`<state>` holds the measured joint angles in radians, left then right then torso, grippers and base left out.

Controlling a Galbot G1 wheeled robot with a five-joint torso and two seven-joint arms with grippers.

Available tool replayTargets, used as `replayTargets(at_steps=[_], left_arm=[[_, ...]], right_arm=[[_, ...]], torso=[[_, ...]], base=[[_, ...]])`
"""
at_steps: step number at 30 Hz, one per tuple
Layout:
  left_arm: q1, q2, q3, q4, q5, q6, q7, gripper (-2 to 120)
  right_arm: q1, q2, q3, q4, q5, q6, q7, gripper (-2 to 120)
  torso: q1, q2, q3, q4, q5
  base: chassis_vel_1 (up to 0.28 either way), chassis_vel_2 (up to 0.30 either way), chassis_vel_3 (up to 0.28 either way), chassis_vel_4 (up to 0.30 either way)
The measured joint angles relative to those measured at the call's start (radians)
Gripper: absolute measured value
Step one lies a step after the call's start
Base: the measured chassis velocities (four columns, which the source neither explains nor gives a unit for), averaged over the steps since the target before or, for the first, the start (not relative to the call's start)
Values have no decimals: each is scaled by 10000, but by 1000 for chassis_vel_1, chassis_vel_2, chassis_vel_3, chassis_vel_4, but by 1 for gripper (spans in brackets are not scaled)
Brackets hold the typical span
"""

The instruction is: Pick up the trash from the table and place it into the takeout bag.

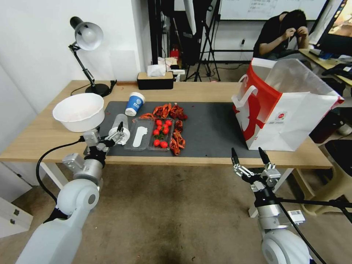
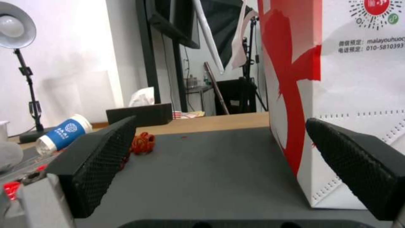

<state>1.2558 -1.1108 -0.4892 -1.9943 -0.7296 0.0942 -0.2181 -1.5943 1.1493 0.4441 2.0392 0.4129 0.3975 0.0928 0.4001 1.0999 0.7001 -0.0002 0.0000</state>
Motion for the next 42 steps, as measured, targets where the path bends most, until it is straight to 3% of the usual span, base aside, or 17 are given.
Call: replayTargets(at_steps=[2,8,17,28,31,33,37,42], left_arm=[[-153,32,127,246,12,39,248,100],[-831,171,642,999,971,316,65,100],[-1215,50,1217,1580,1145,614,-65,100],[-1402,-30,1307,1993,1254,686,-359,100],[-1419,-43,1306,2089,1234,686,-431,95],[-1413,-57,1298,2106,1197,686,-463,85],[-1387,-65,1266,2100,1119,598,-466,75],[-1360,-65,1248,2066,1082,428,-417,74]], right_arm=[[14,6,-19,-47,-37,-8,6,100],[-13,62,-16,-124,-286,-12,32,100],[-2,62,10,-195,-327,-130,122,100],[-10,139,20,-233,-407,-151,186,100],[-3,144,20,-237,-444,-159,211,100],[-1,144,20,-239,-505,-166,249,100],[-1,143,20,-239,-557,-182,296,100],[-2,148,17,-239,-567,-188,306,100]], torso=[[0,0,0,4,0],[-1,0,-1,2,0],[-2,0,-1,2,0],[-2,0,-1,2,0],[-1,0,-1,2,0],[-1,0,-1,2,1],[-1,0,-1,1,1],[-2,0,-1,3,-1]], base=[[0,0,0,0],[0,0,0,0],[0,0,0,0],[0,0,0,0],[0,0,0,0],[0,0,0,0],[0,0,0,0],[0,0,0,0]])
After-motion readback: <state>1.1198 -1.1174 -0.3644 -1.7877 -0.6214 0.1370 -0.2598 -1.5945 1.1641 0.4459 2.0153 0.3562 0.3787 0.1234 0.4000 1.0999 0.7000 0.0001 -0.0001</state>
